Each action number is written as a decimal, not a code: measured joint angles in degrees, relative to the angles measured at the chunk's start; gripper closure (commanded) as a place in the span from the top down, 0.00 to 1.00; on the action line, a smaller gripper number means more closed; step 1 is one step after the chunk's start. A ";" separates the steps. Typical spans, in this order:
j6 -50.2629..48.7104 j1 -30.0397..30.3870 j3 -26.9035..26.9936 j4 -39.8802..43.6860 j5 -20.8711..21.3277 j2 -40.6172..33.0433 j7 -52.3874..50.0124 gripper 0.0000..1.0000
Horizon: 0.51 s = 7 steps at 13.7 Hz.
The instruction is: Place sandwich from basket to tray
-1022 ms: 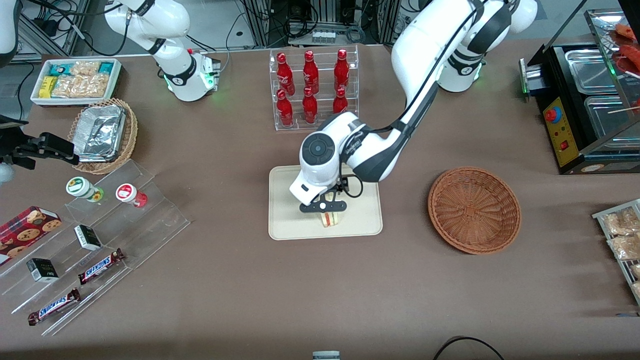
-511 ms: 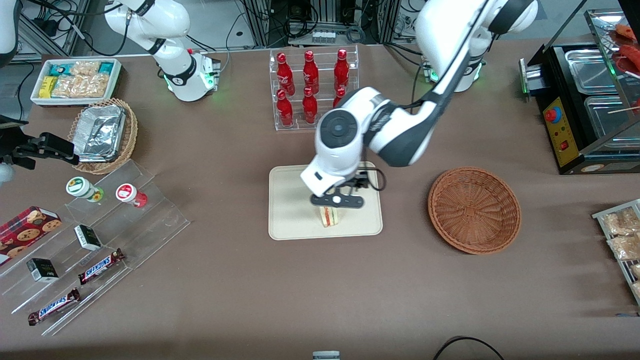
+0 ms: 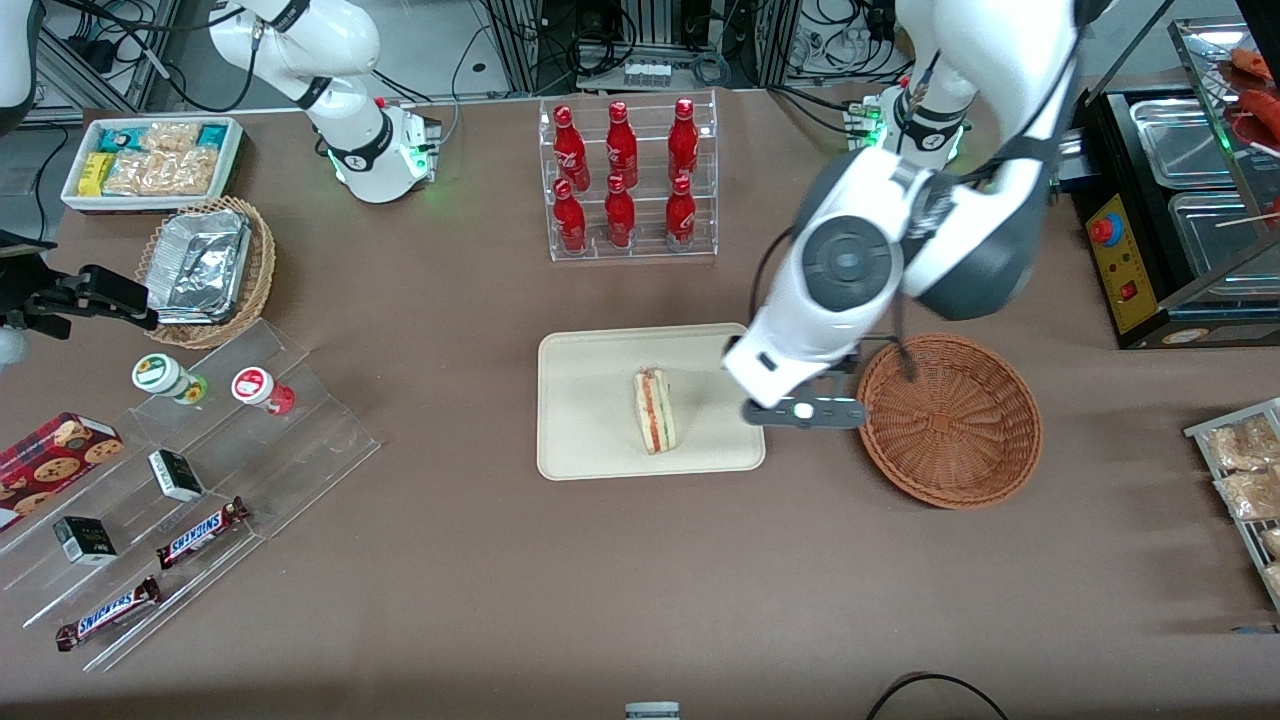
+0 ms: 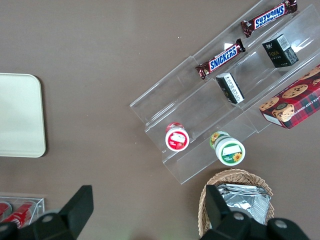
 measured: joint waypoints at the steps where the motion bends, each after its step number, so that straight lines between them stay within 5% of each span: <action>1: -0.10 1.55 0.02 -1.36 -0.02 -1.27 1.87 1.00; 7: 0.46 10.56 0.11 -11.57 -0.19 -8.53 11.45 1.00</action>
